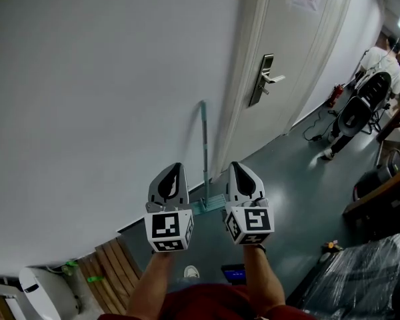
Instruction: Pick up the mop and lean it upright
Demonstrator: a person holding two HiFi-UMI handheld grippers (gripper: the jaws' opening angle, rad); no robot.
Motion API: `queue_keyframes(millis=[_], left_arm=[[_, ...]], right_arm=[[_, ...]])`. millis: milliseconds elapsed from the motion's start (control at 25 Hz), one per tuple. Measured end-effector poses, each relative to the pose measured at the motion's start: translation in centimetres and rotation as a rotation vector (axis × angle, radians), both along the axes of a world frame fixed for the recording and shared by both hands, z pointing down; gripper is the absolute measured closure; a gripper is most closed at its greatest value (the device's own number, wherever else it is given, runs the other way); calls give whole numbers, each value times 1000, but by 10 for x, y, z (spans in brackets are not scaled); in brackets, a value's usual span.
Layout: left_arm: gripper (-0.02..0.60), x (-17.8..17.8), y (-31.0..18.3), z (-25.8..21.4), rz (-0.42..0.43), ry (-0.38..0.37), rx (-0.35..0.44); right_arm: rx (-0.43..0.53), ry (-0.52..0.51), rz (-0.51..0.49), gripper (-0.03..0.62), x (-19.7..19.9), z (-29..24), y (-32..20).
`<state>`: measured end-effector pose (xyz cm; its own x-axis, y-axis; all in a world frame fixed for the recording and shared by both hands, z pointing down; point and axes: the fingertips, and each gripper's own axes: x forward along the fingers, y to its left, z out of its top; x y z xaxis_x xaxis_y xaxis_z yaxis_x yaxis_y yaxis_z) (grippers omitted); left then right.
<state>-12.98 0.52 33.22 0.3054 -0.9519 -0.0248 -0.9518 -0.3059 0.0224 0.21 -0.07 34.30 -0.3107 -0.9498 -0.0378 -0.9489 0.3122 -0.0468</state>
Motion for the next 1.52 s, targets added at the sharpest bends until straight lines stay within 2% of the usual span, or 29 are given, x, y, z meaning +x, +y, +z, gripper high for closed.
queue_keyframes(millis=[200,560,1160,1520], left_arm=[[568,-10,-22,2,14,4,4],[568,-6,-66,9,7,-5,0],[568,42,-198,12,-79,-51,-24],[568,53,-239,16,-95,-60,-33]], right_arm=[[12,10,7,579,-11,0,-18],[9,9,-7,577,-10,7,-64],[-12,-28,-89,579,41,11,-208],[-26,-43,-116,579,48,18,-251]])
